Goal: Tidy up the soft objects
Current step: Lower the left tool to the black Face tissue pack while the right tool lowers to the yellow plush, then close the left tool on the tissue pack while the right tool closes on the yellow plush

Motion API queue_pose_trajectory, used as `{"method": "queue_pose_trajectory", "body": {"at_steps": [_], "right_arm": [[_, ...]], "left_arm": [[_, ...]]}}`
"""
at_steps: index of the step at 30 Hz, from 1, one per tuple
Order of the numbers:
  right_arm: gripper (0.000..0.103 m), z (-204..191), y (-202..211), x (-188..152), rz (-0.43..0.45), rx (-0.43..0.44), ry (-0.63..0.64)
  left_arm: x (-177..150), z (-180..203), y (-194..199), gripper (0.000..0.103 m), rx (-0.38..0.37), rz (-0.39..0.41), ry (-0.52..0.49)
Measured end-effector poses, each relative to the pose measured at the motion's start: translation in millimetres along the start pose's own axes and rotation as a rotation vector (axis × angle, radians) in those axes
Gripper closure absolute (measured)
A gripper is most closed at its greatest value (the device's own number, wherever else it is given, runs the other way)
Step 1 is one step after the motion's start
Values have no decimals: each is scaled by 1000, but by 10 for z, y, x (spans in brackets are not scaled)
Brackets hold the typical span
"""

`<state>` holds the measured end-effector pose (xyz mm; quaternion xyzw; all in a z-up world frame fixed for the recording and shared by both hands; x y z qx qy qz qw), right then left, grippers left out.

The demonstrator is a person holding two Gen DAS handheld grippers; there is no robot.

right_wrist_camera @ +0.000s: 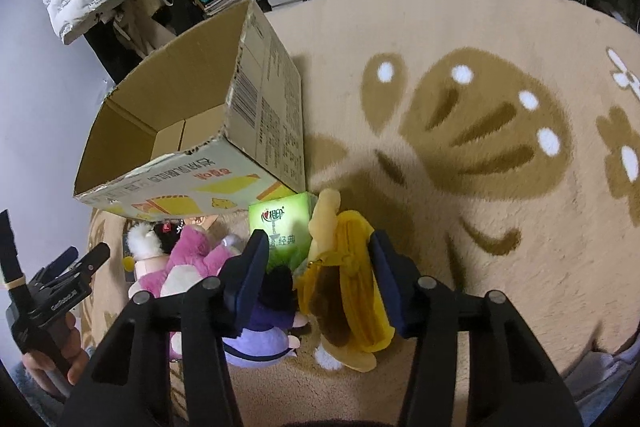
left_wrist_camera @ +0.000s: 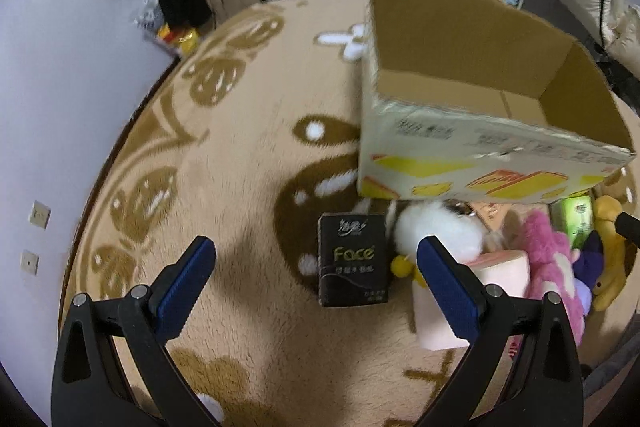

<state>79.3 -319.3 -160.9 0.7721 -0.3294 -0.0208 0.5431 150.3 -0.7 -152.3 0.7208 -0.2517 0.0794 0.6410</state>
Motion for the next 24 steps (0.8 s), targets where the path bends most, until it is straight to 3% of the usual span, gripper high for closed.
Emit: {"method": "queue_pose_trajectory", "body": {"at_steps": [15, 24], "right_arm": [[48, 77, -109, -8, -47, 3, -30], [48, 119, -130, -19, -64, 2, -54]], "left_arm": [[-106, -17, -422, 3, -12, -163, 37], [-118, 32, -513, 3, -13, -184, 18]]}}
Point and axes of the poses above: each gripper's, at about its wrist camera, not at the fingertips, and y roughly against the way its jaws point, z to its right, x to its top, the point moved 4 cm from there along -y, roughly the way its jaws point, and after that the axes turned 5 degrees about -y, right-handed, at the moved point
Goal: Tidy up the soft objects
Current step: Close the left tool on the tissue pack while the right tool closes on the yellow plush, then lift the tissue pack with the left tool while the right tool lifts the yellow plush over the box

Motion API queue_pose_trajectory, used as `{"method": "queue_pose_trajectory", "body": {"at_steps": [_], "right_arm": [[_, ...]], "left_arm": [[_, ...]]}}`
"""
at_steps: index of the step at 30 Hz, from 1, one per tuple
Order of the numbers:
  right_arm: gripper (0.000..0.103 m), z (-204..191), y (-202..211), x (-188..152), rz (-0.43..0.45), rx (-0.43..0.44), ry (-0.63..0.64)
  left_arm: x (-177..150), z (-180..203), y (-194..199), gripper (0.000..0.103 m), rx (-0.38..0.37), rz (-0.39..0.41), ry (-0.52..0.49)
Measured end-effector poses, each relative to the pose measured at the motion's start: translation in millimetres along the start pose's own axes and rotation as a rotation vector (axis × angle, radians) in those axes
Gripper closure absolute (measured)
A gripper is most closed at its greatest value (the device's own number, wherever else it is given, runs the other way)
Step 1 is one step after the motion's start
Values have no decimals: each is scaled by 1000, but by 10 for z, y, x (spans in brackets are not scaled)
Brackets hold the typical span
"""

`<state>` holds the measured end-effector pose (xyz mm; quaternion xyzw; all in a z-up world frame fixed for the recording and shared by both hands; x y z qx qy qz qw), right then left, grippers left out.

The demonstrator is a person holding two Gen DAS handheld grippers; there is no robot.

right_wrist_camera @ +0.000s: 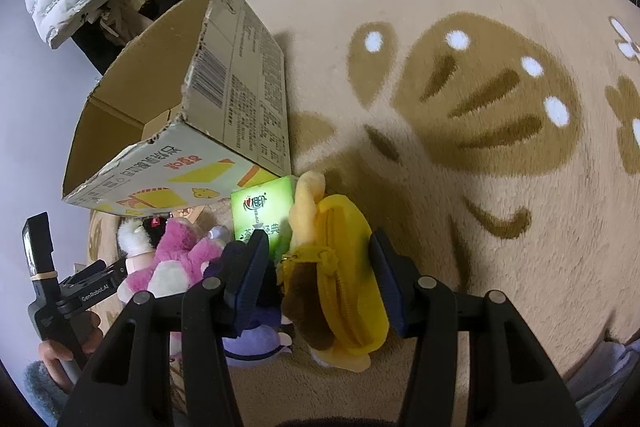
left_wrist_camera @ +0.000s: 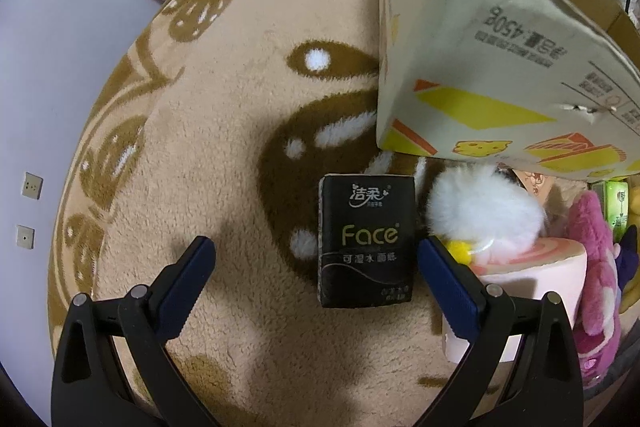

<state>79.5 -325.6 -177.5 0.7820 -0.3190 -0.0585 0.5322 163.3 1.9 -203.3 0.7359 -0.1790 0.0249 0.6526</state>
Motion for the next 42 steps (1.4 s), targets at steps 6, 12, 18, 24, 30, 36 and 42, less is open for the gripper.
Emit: {"method": "queue_pose_trajectory", "body": {"at_steps": [6, 12, 18, 24, 30, 36, 42], "right_arm": [[48, 18, -5, -8, -1, -8, 15], [60, 8, -7, -12, -1, -30, 25], [62, 13, -13, -14, 2, -31, 27], [65, -17, -15, 1, 14, -40, 49], [67, -69, 26, 42, 52, -49, 64], [68, -152, 143, 79, 112, -28, 91], [68, -192, 217, 90, 153, -30, 99]], "left_arm": [[12, 31, -41, 3, 7, -2, -13], [4, 59, -116, 22, -23, -12, -2], [-9, 70, -99, 52, -39, -6, 9], [5, 44, -81, 58, -27, 4, 14], [15, 44, 9, 58, -17, 39, 10], [9, 39, 104, 58, -10, 75, 19], [-44, 35, 279, 58, 3, 125, 28]]}}
Point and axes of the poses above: each gripper's, at about its wrist camera, not at the fingertips, and y roughly against the way its jaws point, z to its right, x to its top, the point moved 4 cm from there along -y, roughly the way its jaws point, and after that the axes turned 5 degrees about -y, right-handed, at the moved point
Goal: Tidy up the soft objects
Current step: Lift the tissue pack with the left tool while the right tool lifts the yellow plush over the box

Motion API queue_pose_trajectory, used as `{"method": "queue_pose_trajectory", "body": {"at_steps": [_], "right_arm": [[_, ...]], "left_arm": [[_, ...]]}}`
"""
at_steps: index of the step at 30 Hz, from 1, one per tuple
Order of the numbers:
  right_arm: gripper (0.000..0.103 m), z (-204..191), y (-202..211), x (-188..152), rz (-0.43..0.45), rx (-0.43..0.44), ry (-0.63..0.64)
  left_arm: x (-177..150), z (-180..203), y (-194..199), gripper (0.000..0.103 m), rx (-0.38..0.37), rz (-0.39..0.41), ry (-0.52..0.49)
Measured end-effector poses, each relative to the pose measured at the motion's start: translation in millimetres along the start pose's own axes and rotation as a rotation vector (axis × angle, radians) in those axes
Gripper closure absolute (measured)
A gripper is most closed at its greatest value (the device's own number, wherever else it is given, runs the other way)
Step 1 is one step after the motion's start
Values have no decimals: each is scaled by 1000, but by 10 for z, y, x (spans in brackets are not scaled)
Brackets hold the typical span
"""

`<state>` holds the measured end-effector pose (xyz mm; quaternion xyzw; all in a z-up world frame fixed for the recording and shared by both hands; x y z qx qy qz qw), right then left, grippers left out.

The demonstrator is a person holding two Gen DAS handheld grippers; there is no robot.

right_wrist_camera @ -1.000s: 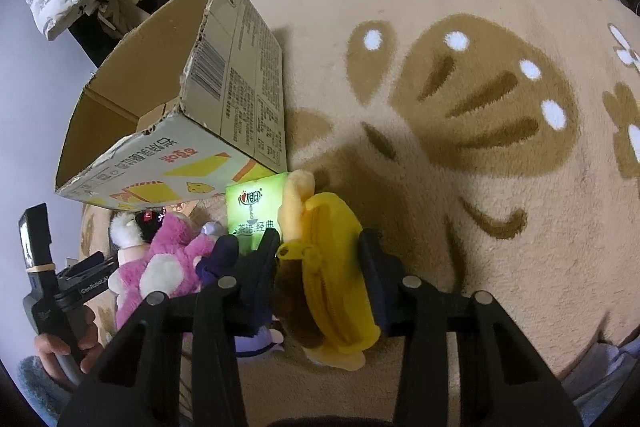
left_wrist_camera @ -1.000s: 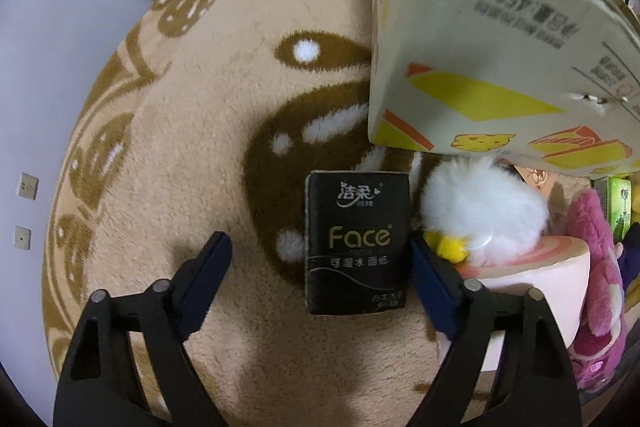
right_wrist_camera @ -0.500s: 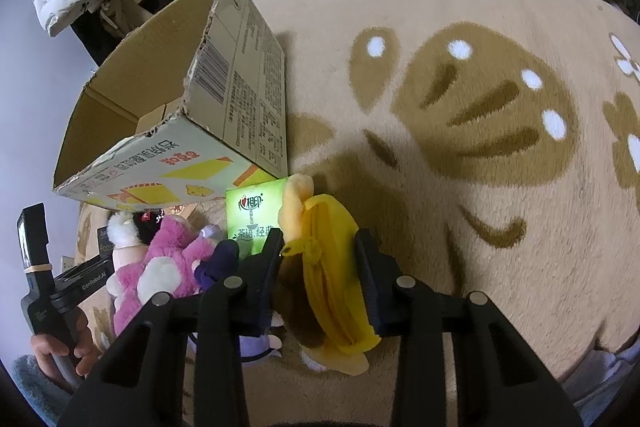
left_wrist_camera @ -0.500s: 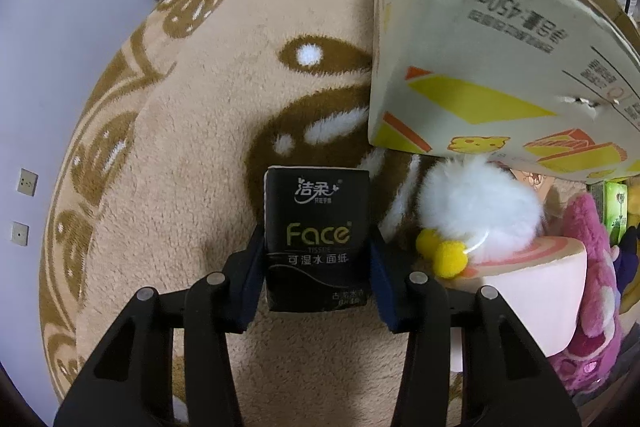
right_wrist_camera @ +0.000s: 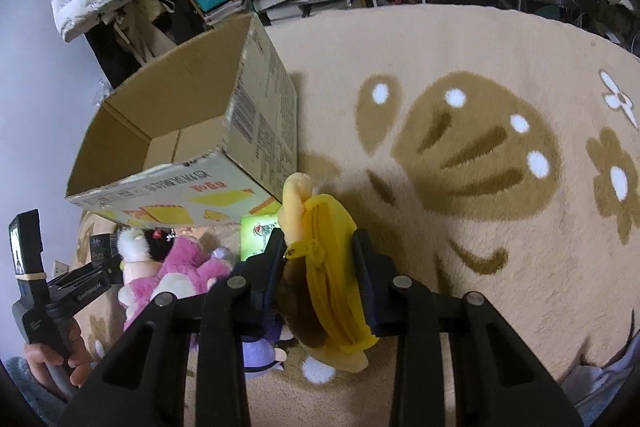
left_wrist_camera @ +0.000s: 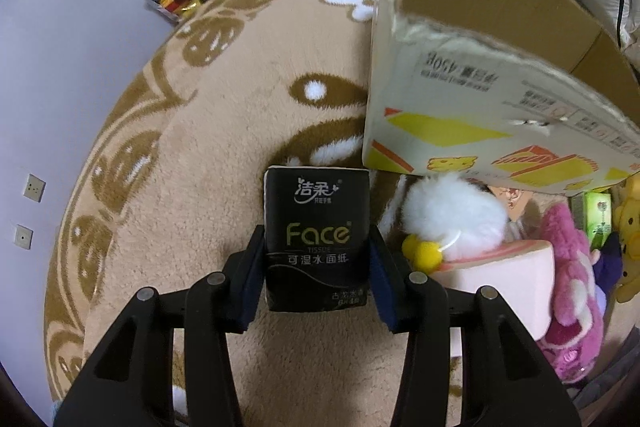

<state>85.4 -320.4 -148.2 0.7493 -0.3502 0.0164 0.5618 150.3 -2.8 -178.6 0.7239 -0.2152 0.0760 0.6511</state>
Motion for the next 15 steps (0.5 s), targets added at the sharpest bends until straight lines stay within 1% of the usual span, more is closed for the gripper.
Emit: {"method": "queue_pose_trajectory", "body": {"at_steps": [2, 9, 11, 15], "right_arm": [[68, 19, 39, -10, 16, 3, 1], [68, 26, 175, -40, 61, 63, -2], [68, 28, 227, -47, 79, 79, -6], [68, -23, 405, -43, 135, 99, 17]], "left_arm": [[-15, -12, 83, 58, -2, 25, 12], [-70, -89, 354, 58, 12, 100, 45], [-90, -127, 485, 58, 44, 145, 60], [-104, -208, 773, 58, 56, 243, 87]]}}
Point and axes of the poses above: each gripper's, at about its wrist camera, not at the fingertips, and y roughly against the way its jaws point, z to its right, x to its top, the point moved 4 cm from there along -y, roughly the way its jaws point, and after that the axes turned 5 degrees about -y, right-handed, at the moved point
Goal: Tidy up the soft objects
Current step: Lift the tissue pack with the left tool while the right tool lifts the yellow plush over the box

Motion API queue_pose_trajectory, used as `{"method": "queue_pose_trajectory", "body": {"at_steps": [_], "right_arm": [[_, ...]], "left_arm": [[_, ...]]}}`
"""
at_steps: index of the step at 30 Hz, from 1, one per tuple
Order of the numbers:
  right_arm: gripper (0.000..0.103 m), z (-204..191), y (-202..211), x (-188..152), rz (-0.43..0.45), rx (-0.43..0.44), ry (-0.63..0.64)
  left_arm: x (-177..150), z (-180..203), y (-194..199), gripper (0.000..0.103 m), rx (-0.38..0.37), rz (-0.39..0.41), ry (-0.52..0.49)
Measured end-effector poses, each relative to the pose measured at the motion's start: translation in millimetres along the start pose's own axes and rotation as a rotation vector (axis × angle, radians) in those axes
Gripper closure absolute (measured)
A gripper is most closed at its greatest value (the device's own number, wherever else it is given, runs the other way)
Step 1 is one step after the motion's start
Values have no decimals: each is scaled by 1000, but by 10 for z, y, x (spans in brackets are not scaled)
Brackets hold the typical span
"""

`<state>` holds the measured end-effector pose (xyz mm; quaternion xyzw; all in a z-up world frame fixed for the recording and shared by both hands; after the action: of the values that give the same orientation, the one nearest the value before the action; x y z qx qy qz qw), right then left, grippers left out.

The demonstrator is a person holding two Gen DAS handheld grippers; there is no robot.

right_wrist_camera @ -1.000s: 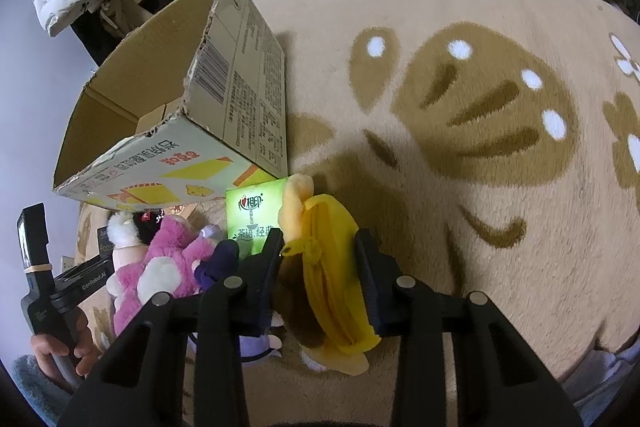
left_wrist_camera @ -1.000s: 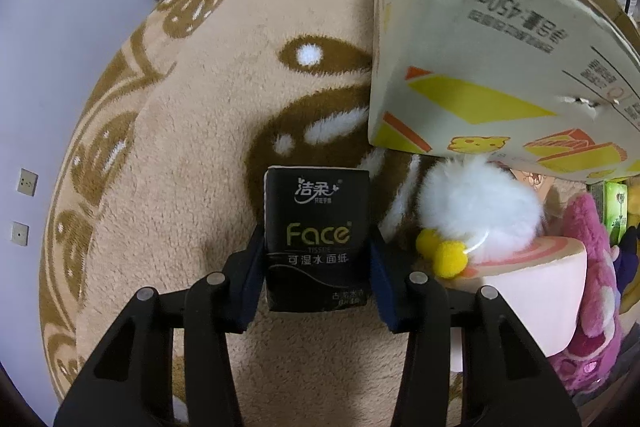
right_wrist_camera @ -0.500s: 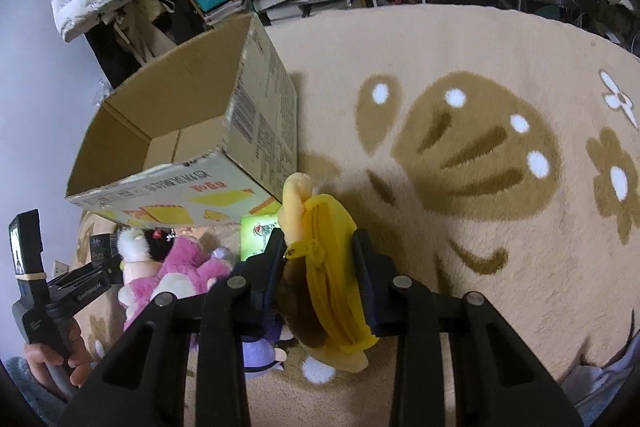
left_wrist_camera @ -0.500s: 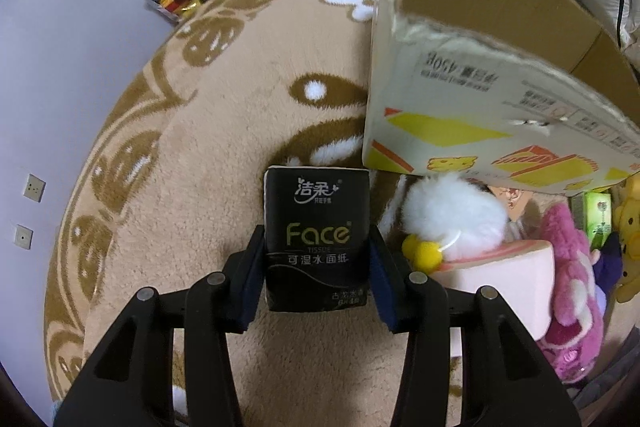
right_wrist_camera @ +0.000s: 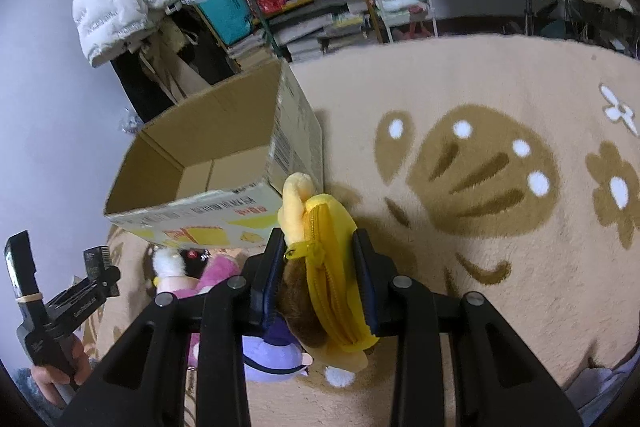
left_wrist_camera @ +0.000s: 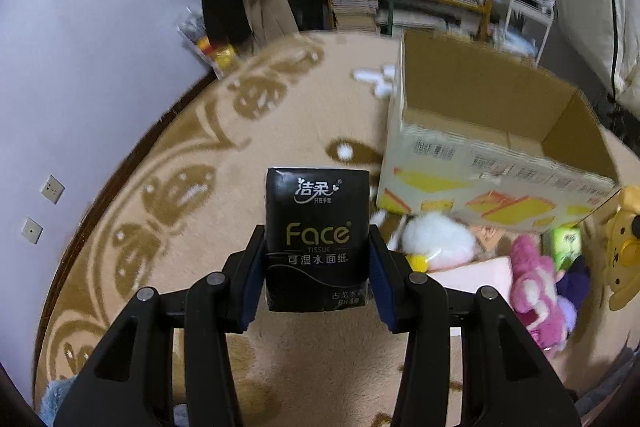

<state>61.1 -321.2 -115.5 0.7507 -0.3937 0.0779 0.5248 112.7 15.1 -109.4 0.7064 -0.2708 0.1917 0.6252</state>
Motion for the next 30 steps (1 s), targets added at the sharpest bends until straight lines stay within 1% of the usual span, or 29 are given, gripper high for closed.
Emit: {"method": "queue_pose_trajectory", "body": {"at_steps": [3, 7, 11, 12, 17, 20, 24, 30], "right_arm": [[68, -119, 171, 11, 49, 12, 53], [68, -287, 430, 30, 143, 37, 120], [68, -531, 705, 48, 260, 69, 207], [68, -572, 758, 42, 279, 74, 220], [68, -839, 985, 113, 368, 117, 270], [68, -991, 1057, 170, 398, 131, 307], [68, -1160, 1054, 300, 421, 138, 338], [68, -1269, 971, 494, 443, 139, 357]], "left_arm": [[36, -30, 196, 58, 0, 67, 6], [83, -26, 495, 58, -32, 165, 2], [142, 36, 769, 58, -25, 269, -27], [167, 55, 859, 58, -22, 304, -34], [319, 102, 1167, 58, -23, 414, -50], [446, 116, 1293, 58, -22, 462, -51], [640, 141, 1380, 58, -29, 496, -49], [933, 242, 1446, 58, -13, 554, -86]]}}
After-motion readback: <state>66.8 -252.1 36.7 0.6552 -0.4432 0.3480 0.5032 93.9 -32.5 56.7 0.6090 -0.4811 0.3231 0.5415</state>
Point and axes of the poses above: each gripper's, at about its wrist camera, not at the fingertips, and y roughly against the way its jaws point, z to its right, x to its top, the point moved 4 cm from there along -y, roughly the way its jaws point, and after that the axes turned 5 degrees about -y, right-handed, at the moved point
